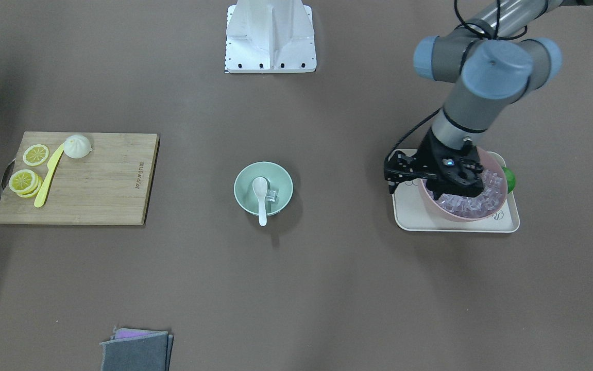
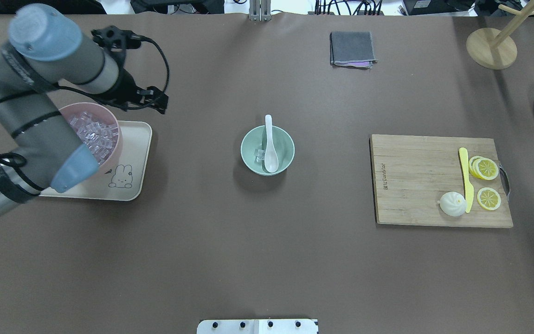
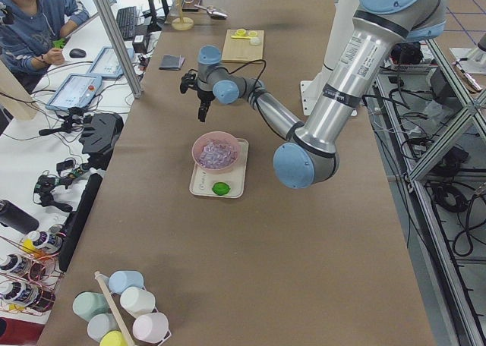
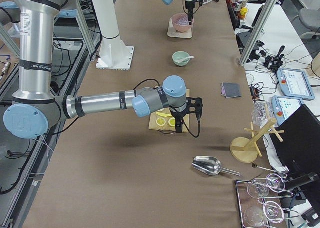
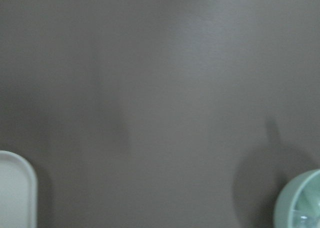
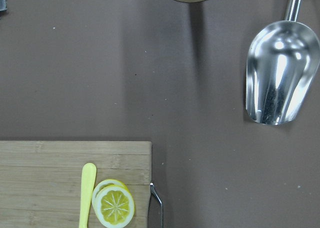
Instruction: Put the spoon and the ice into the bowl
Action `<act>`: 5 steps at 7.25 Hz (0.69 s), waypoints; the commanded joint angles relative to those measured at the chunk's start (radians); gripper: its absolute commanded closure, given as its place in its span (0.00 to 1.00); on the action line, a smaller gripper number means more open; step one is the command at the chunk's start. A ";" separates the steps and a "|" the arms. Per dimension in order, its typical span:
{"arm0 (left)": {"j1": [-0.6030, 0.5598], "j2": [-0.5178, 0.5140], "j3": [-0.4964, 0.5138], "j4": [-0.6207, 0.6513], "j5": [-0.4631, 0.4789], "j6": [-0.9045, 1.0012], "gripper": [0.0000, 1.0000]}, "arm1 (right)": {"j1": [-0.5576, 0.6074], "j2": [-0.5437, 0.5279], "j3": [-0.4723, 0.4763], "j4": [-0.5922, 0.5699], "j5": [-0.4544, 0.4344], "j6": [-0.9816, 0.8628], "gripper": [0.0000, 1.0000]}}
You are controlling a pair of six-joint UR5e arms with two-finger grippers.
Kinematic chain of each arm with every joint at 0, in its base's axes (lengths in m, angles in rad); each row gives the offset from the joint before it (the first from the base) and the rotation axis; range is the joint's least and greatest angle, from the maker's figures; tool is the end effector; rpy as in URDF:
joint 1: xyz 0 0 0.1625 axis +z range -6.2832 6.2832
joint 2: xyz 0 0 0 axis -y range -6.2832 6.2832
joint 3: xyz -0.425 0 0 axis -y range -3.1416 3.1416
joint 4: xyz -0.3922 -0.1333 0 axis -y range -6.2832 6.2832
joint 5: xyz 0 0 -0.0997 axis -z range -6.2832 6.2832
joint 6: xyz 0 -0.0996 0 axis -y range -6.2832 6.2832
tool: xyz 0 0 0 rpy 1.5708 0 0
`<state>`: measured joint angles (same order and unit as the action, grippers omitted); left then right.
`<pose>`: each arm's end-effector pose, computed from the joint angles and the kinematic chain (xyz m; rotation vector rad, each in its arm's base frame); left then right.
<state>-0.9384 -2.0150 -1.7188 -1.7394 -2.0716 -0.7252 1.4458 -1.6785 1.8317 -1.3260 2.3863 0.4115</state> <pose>0.3096 -0.5672 0.3219 0.2802 0.8371 0.1037 0.0029 -0.4643 0.5495 0.1488 -0.8746 0.1052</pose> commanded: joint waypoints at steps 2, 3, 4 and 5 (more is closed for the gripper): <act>-0.248 0.233 -0.065 0.047 -0.094 0.405 0.02 | 0.031 0.003 -0.008 -0.061 -0.002 -0.098 0.00; -0.334 0.293 -0.058 0.047 -0.167 0.511 0.02 | 0.045 0.005 -0.014 -0.087 -0.004 -0.149 0.00; -0.371 0.342 -0.050 0.047 -0.171 0.638 0.02 | 0.065 0.010 -0.023 -0.111 -0.007 -0.213 0.00; -0.428 0.381 -0.048 0.047 -0.177 0.686 0.02 | 0.076 0.013 -0.034 -0.127 -0.016 -0.255 0.00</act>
<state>-1.2928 -1.6941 -1.7714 -1.6922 -2.2296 -0.1416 1.5040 -1.6700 1.8106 -1.4278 2.3785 0.2205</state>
